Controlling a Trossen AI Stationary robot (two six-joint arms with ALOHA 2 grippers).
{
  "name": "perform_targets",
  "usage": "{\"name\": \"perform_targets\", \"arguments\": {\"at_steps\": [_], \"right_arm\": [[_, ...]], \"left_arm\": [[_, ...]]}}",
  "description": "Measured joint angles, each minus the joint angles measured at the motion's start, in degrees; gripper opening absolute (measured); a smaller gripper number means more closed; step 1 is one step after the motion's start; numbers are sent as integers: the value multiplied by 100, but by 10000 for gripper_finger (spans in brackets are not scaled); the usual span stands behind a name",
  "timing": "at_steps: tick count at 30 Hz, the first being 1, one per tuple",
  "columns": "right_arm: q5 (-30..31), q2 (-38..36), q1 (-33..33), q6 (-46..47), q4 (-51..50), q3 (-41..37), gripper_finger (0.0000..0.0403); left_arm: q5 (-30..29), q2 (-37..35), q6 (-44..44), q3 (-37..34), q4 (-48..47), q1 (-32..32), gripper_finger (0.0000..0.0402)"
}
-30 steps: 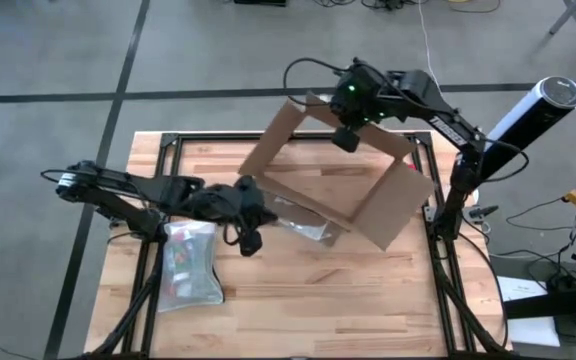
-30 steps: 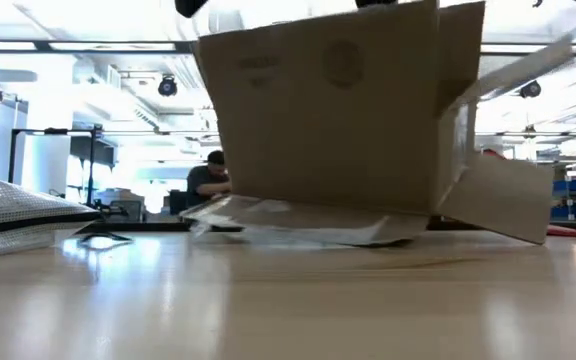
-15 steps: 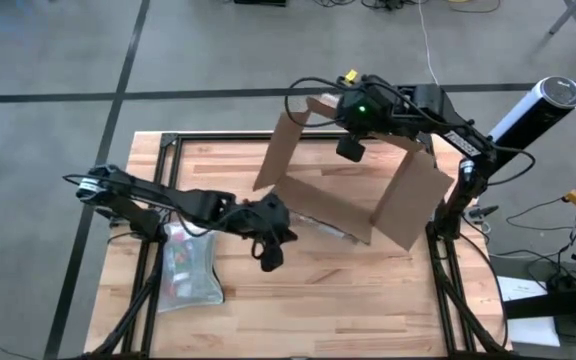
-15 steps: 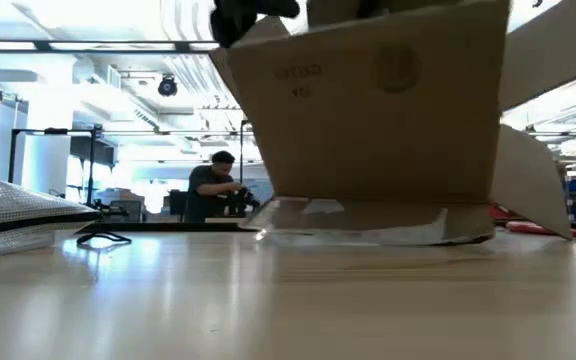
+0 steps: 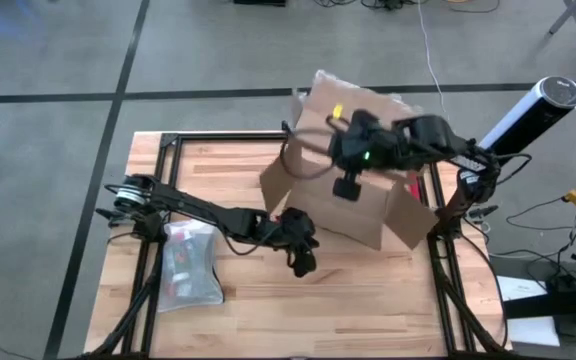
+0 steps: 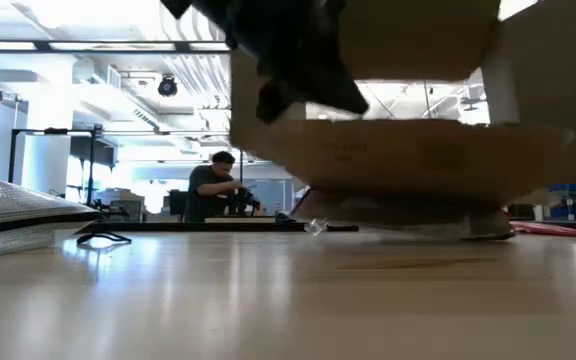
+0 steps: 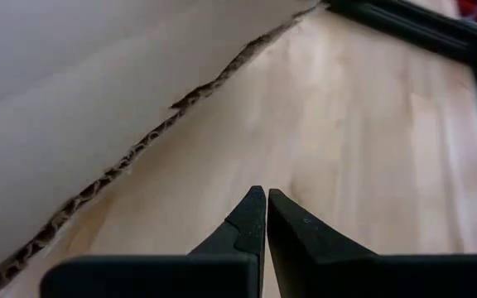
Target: Unpack boxes
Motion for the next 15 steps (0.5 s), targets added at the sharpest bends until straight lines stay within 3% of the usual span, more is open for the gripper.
{"name": "perform_targets", "arguments": {"at_steps": [4,9,15], "right_arm": [[-111,60,207,323,-27,-477,0],[-526,56,241,530,545,-1477,0],[-1216,64,483,738,1844,-2628,0]], "left_arm": [[-371,-79,-172,2,-293,-11,0],[-860,-721,-70,4,-692,-185,0],[-2274,-1689,-268,9,-1856,-691,0]]}}
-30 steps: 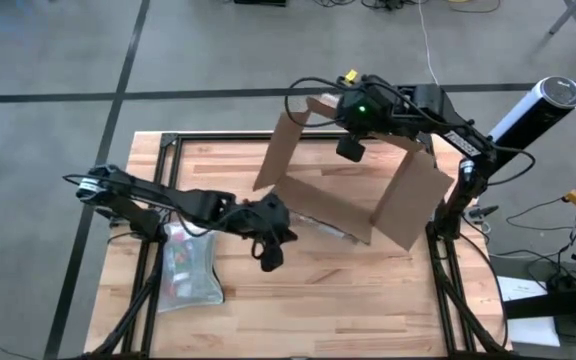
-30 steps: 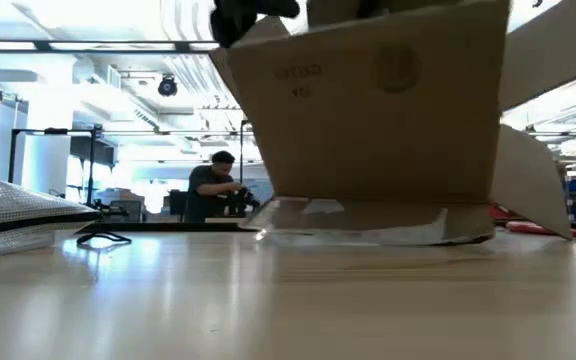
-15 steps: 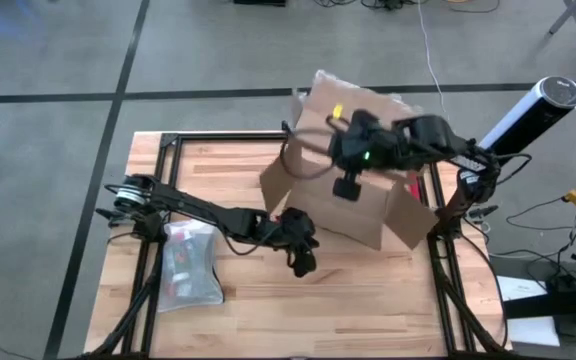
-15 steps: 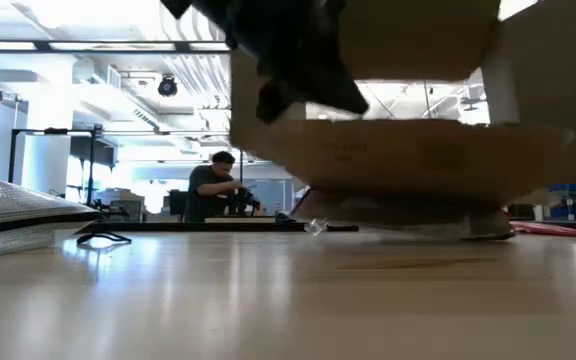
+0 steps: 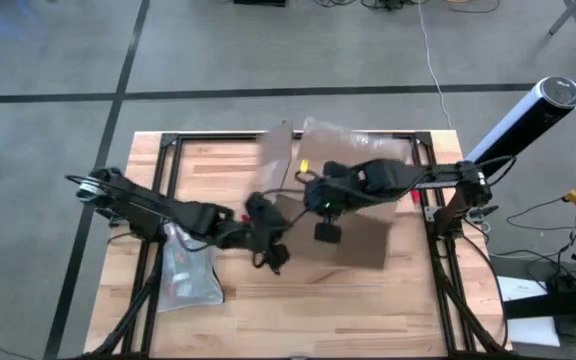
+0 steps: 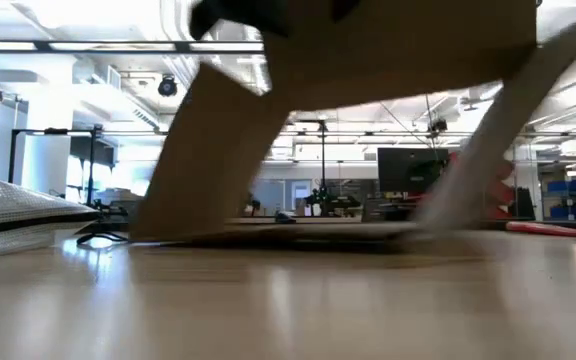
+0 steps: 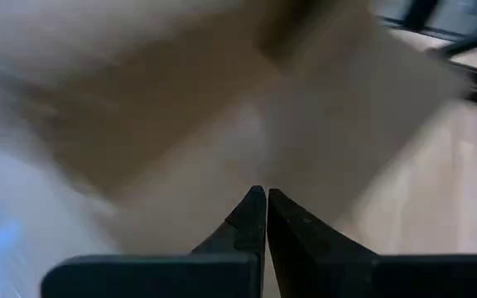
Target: Unpack boxes
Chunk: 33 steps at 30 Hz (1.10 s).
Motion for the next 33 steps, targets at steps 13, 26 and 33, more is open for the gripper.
{"name": "perform_targets", "arguments": {"at_steps": [13,26,33], "right_arm": [[-1441,68,-8,666,2108,-2687,0],[-2464,-202,50,1296,3155,-3442,72],[-2483,-594,238,1274,3212,-3145,195]], "left_arm": [[-994,-693,-879,-2,-1151,-509,0],[-1031,-439,-833,-4,-1174,-445,0],[-1032,-439,-709,-3,-1215,-443,0]]}}
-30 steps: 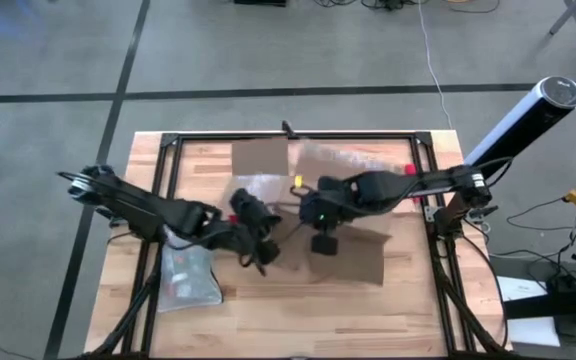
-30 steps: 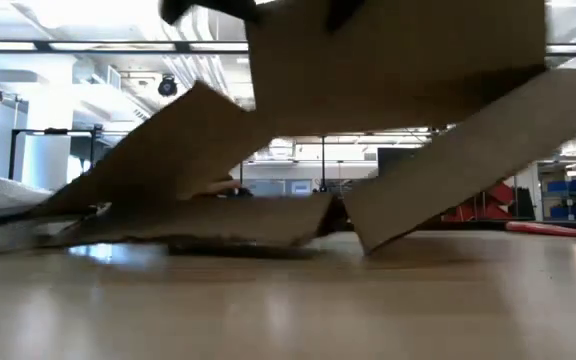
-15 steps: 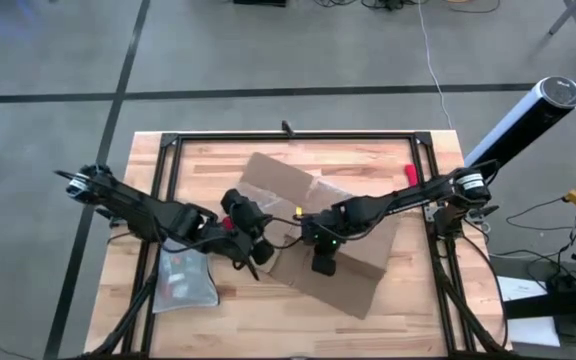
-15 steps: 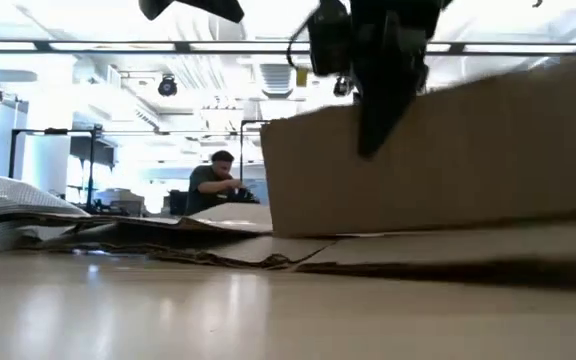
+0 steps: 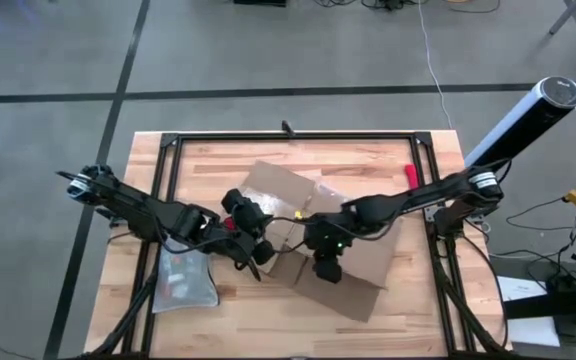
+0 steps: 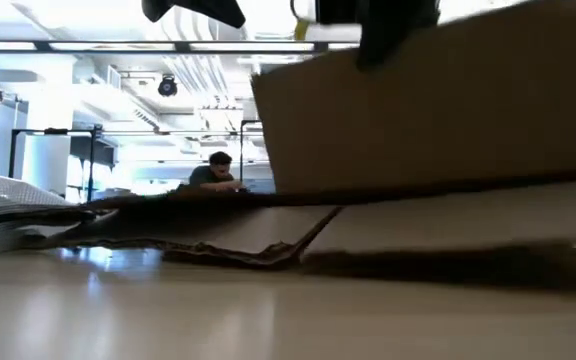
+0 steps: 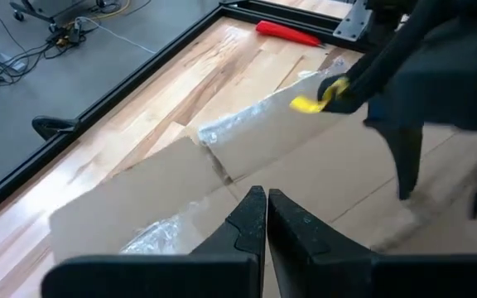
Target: Unpack boxes
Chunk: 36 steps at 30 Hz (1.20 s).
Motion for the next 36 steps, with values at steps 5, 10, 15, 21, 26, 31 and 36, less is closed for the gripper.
{"name": "perform_targets", "arguments": {"at_steps": [5,10,15,21,26,31,36], "right_arm": [[313,-318,14,-46,94,98,256],[1576,-391,69,-17,175,-72,253],[2348,-374,197,-188,926,-538,164],[1817,-905,199,-1093,2187,-596,15],[1833,-1527,12,-1982,2476,-506,6],[1893,-2262,-366,-2528,2369,-442,3],[2260,-3015,-593,-2283,2224,-435,3]], "left_arm": [[1,0,1,-1,-16,2,0],[2,0,2,-37,-21,2,0],[3,0,4,-62,-9,4,0],[216,-177,564,-64,270,4,0],[770,-620,1862,-64,883,82,0],[1848,-1232,2994,-64,1157,500,0],[2094,-1938,3679,-64,1155,842,0]]}}
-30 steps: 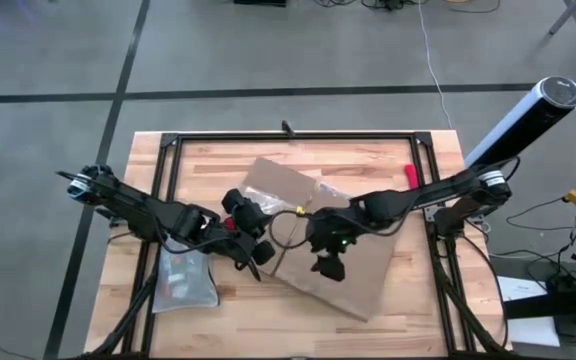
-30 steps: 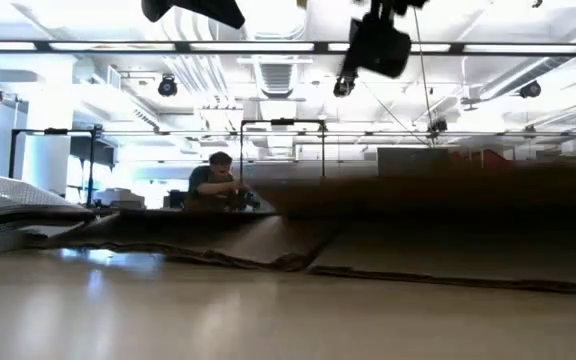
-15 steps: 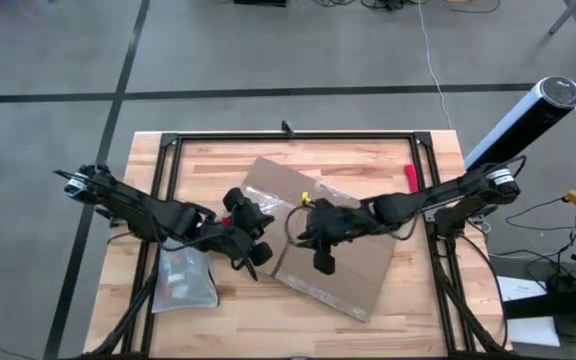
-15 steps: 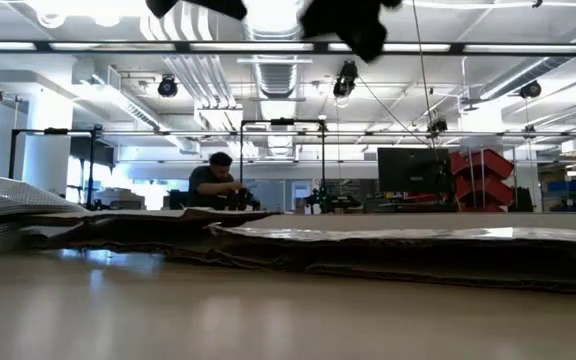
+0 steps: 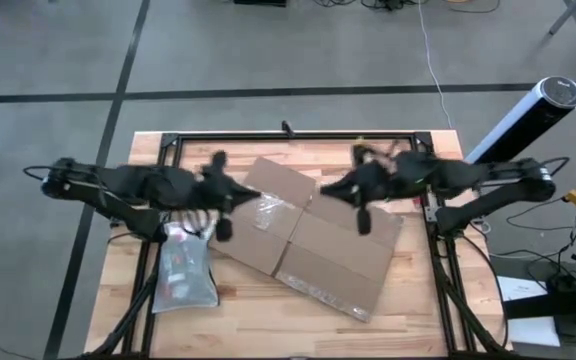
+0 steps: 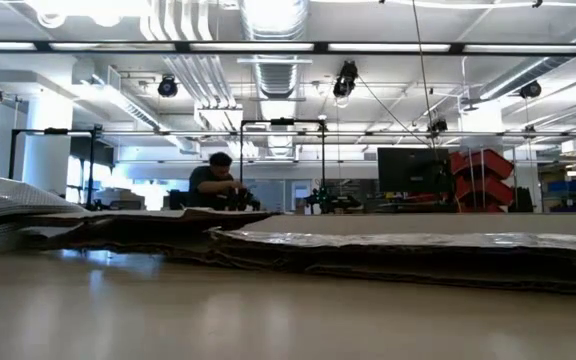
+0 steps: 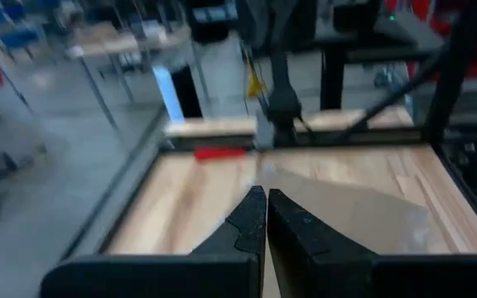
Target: Unpack boxes
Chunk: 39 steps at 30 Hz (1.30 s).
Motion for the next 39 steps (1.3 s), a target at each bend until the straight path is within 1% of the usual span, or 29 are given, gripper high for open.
{"name": "perform_targets", "arguments": {"at_steps": [2,3,5,8,11,13,14,15,16,18,19,22,24,27,29,32,34,37,39], "right_arm": [[81,-242,-12,331,1,-10,4],[83,-339,-9,310,8,-11,3],[39,-483,27,-29,109,-13,2],[23,-641,32,-574,460,-22,4],[73,-758,6,-754,881,-22,2],[74,-809,16,-906,907,-22,2],[-9,-833,38,-949,817,-20,3],[-219,-879,77,-975,633,-20,3],[-542,-913,104,-1061,377,-22,3],[-1231,-951,94,-1551,51,-22,3],[-1428,-976,71,-1740,-42,-22,3],[-1431,-1112,-125,-1690,-61,-26,3],[-1371,-1261,-280,-1662,-88,-14,3],[-1357,-1491,-506,-1696,-182,54,3],[-1238,-1651,-656,-1676,-405,57,3],[-1119,-1884,-861,-1638,-1063,-10,3],[-1127,-2011,-911,-1631,-1418,-171,3],[-1199,-2231,-917,-1661,-1135,-685,3],[-1421,-2399,-909,-1689,-518,-1201,3]], "left_arm": [[-105,-315,71,0,20,34,0],[-186,-443,31,0,61,34,0],[-270,-673,1,0,157,34,0],[-272,-963,527,0,333,32,0],[-194,-1188,1072,0,399,30,0],[-187,-1282,1301,0,396,30,0],[-189,-1331,1356,0,396,30,0],[-189,-1378,1390,0,393,30,0],[-191,-1414,1398,0,396,30,0],[-191,-1510,1406,1,397,30,0],[-191,-1561,1408,1,394,30,0],[-193,-1739,1500,0,373,32,0],[-195,-1885,1741,2,374,32,0],[-245,-2147,1978,161,285,31,0],[-250,-2364,1984,261,121,30,0],[-252,-2791,1932,282,-570,32,0],[-252,-3092,1629,133,-977,34,0],[-172,-3545,1206,-330,-1100,33,0],[-140,-3856,1048,-772,-916,32,0]]}}
